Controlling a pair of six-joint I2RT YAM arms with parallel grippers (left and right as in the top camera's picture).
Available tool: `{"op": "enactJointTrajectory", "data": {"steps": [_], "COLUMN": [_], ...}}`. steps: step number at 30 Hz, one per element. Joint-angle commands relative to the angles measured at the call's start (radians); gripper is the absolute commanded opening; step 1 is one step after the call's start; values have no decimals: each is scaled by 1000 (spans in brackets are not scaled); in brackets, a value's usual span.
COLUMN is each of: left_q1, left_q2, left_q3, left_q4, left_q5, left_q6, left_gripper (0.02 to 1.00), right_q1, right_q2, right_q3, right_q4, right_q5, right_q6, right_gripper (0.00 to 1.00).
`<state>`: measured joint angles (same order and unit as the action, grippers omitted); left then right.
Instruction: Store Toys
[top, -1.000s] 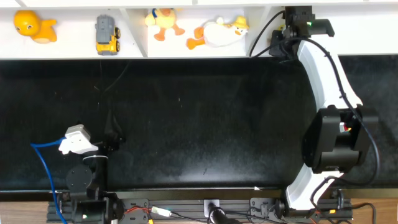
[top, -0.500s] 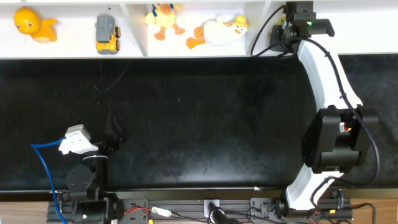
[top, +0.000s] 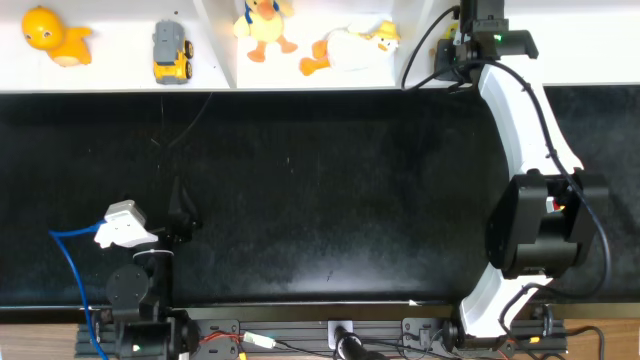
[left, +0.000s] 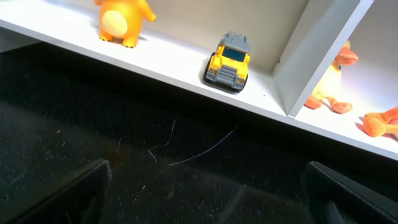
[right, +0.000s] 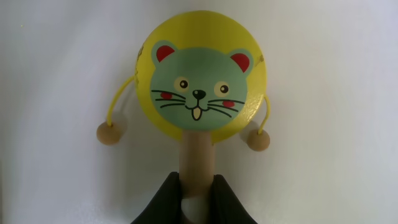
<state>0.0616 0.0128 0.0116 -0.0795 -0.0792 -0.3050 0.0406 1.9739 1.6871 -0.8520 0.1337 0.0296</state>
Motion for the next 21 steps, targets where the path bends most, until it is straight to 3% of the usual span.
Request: {"op": "enactJointTrajectory", "data": {"steps": [1, 4, 7, 11, 21], "left_q1": [5, 5, 5, 5, 5], "left_q2": [-11, -11, -11, -11, -11], "left_q3": [-3, -3, -3, -3, -3], "left_q4": [-1, -1, -1, -1, -1], "left_q5": [10, 10, 10, 10, 10], "left_q6": [-3, -3, -3, -3, -3], "left_gripper": [998, 998, 998, 998, 998], "right_q1": [5, 5, 5, 5, 5], "right_q2": [-1, -1, -1, -1, -56], "right_q3": [21, 21, 21, 22, 33], "right_q4": [12, 11, 3, -19, -136], "right_q5": [-11, -11, -11, -11, -10], "right_q6": [-14, -7, -7, -7, 99], "right_gripper": [77, 428, 678, 770, 862]}}
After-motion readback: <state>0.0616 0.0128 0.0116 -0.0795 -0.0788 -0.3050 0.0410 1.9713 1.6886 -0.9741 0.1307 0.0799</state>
